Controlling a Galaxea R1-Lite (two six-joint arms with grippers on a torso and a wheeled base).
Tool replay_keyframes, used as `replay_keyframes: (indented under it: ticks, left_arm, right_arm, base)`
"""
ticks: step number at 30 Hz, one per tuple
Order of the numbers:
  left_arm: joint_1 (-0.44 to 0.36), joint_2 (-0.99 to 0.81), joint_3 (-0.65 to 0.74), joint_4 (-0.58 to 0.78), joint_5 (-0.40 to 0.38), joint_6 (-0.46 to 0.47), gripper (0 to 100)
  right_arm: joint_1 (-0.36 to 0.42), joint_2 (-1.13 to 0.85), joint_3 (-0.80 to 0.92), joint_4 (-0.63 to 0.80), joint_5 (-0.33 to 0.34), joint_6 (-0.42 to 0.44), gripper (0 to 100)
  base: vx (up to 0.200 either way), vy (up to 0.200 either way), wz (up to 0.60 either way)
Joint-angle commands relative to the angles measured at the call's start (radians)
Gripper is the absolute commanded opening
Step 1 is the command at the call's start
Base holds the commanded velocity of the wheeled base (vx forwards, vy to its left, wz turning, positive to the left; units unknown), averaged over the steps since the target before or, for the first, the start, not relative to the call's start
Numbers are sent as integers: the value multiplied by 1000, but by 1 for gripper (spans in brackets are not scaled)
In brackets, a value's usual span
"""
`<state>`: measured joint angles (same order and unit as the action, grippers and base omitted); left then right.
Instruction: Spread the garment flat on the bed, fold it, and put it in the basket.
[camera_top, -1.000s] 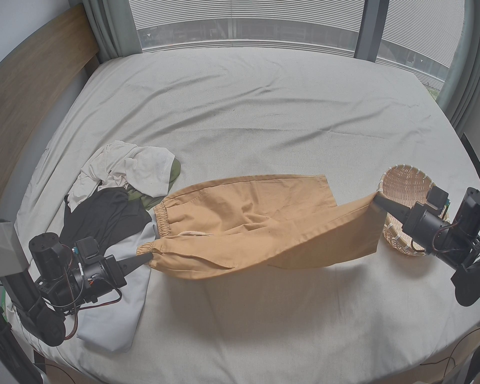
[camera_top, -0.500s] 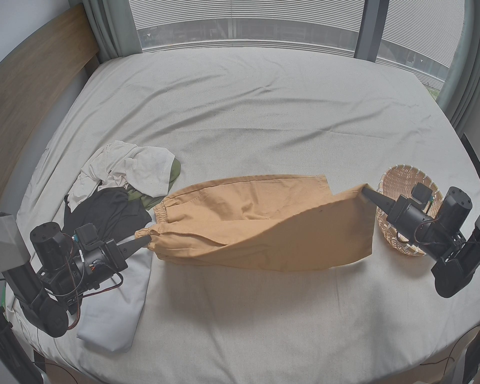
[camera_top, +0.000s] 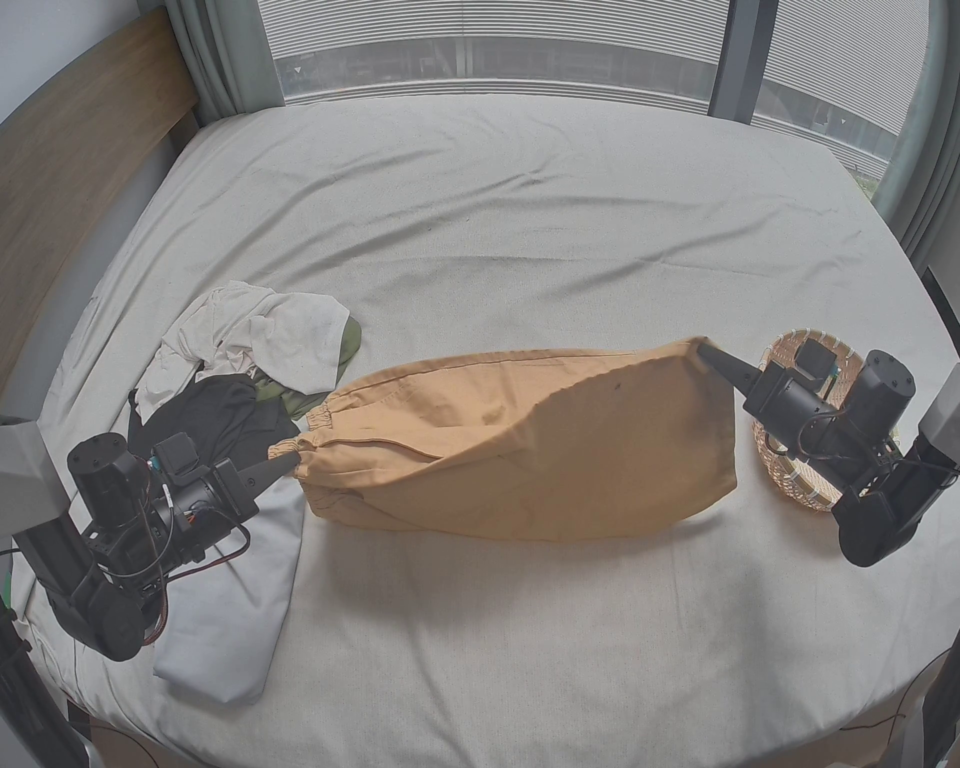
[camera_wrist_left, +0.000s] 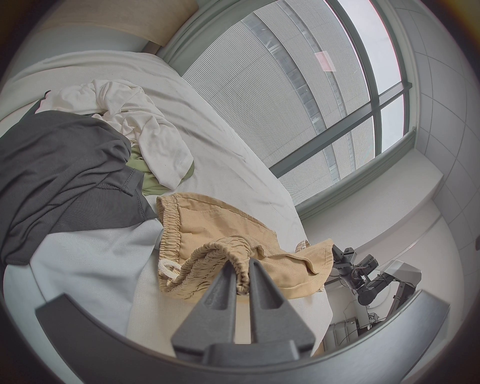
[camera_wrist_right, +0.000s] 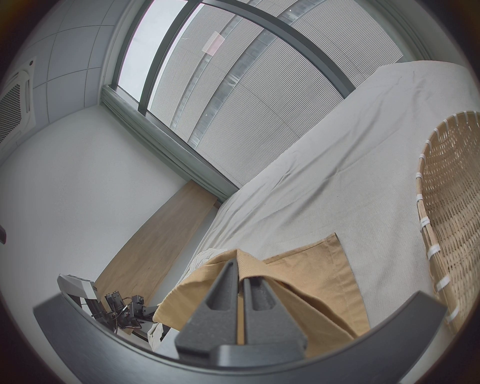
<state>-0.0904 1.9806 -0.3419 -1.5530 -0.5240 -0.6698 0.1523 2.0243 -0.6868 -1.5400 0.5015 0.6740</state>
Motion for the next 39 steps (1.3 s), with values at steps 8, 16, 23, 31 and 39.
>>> replay_keyframes:
  ticks: [8,16,23,31,39]
  left_arm:
    - [-5,90,-72,-4,85,-21,0]
    - [-3,92,-111,-4,87,-77,100]
    - [9,95,-144,-2,151,-88,100]
    - [-12,73,-109,-4,153,-83,100]
    - [-88,44,-26,-2,121,-65,100]
  right_arm:
    - [3,123,-123,-2,0,27,0]
    - [1,146,-160,-5,-3,27,100]
    - [-2,136,-181,-5,-66,27,100]
    - [21,27,-5,8,-66,18,100]
    - [84,-84,119,313,-63,-8,100]
  base:
    - [0,0,0]
    - [0,0,0]
    - [0,0,0]
    - [0,0,0]
    - [0,0,0]
